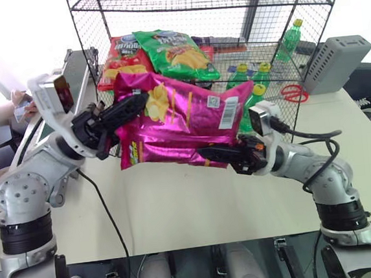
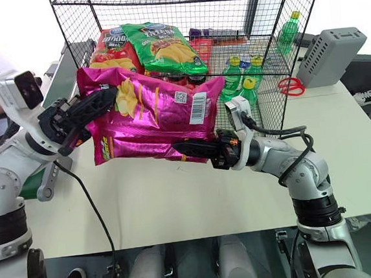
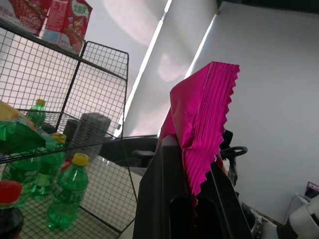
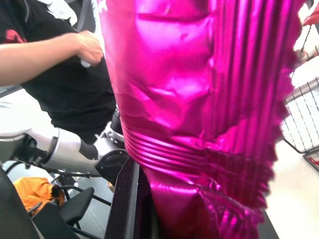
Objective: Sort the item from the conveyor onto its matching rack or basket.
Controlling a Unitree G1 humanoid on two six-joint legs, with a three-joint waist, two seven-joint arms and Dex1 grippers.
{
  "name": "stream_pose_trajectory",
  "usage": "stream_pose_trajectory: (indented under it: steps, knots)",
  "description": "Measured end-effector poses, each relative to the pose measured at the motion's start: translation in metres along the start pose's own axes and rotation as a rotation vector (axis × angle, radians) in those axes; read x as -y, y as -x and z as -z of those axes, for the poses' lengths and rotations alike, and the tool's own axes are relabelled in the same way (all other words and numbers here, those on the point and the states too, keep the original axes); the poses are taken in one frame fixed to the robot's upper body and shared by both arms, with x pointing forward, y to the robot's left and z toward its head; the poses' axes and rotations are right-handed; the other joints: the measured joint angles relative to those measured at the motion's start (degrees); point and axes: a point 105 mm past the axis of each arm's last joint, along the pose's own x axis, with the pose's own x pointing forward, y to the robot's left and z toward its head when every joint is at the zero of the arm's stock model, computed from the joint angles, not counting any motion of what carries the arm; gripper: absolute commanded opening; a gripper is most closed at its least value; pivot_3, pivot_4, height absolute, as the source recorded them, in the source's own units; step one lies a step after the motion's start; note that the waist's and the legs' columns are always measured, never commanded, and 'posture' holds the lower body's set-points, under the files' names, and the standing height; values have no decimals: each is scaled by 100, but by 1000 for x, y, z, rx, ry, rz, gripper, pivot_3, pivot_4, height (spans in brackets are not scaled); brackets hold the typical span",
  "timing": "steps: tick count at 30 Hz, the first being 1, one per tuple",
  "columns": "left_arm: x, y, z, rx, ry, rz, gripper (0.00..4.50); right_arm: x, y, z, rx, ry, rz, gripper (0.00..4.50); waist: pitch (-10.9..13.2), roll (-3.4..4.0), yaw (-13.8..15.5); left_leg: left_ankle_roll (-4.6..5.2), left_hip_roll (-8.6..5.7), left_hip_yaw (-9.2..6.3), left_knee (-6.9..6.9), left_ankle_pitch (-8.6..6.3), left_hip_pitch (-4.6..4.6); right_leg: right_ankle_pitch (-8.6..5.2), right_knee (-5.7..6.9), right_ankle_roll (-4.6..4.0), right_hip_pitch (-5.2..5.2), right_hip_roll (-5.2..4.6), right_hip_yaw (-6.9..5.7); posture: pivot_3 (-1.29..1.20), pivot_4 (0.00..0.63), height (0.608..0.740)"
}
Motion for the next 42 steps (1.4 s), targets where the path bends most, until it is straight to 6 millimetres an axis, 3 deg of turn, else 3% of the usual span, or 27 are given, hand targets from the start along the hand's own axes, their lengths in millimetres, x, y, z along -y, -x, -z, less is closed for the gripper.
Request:
stream_pose_trajectory:
  steps: [4,6,7,8,10,13,16,20,23,27,30,34,42]
  knots:
    - [-7,12,7,-59,-27,-62,3342,12,22,3,-27,55,121,259,1,0,26,0,-1,0,-1,0,-5,-1,-6,0,-2,0,-2,0,150,740]
    - [-10,22,8,-78,-54,-106,4301,14,45,12,-15,74,225,259,0,-1,75,1,-1,0,-6,-1,-10,-2,-17,2,-2,-1,-3,0,150,740]
    - [-12,25,7,-78,-63,-125,4500,15,51,15,-14,73,252,259,0,-1,87,2,-1,1,-6,-1,-10,-2,-17,3,-2,-1,-3,0,150,740]
    - [-15,29,7,-82,-109,-155,4500,17,59,14,11,92,304,259,1,-1,99,2,-1,2,-6,-1,-16,-2,-18,3,-8,-2,-3,0,150,740]
    - [-22,35,9,-97,-193,-206,4500,19,67,-12,135,186,389,259,5,7,78,0,0,12,-5,0,-15,-1,-16,2,-16,-2,4,0,150,740]
    - [-28,28,12,-80,-287,-215,4500,3,69,-85,257,503,459,259,13,19,103,-5,-1,9,-3,3,-16,3,-15,-2,-16,0,3,0,150,740]
    - [-30,17,16,-79,-295,-178,4500,-7,71,-115,267,724,497,259,-3,-12,148,-4,2,-1,-5,2,-17,1,-18,-2,-11,6,-3,0,150,740]
    - [-33,14,12,-95,-311,-148,4500,27,107,-115,155,900,726,259,0,-8,141,-1,-4,10,-2,1,-33,6,-26,10,-20,-3,-1,0,150,740]
    - [-36,17,12,-108,-330,-156,4500,38,124,-113,13,1099,818,259,5,0,120,0,-2,11,-2,1,-46,7,-25,14,-35,-4,-1,0,150,740]
    - [-36,18,13,-112,-342,-157,4500,41,126,-119,-82,1348,858,259,8,5,69,-3,0,10,-2,3,-44,7,-19,14,-37,-2,-1,0,150,740]
    - [-38,22,15,-115,-370,-178,4500,49,136,-123,-295,1554,932,259,9,6,39,-8,-2,11,2,6,-46,7,-19,14,-36,-7,-1,0,150,740]
    - [-38,23,15,-114,-377,-183,4500,60,132,-125,-510,1766,943,259,9,6,3,-24,-2,10,3,15,-44,7,-16,14,-36,-8,0,0,150,740]
    - [-36,24,21,-107,-391,-172,4500,82,120,-129,-671,1910,1017,259,9,6,-10,-45,-1,11,2,27,-43,7,-15,14,-36,-6,1,0,150,740]
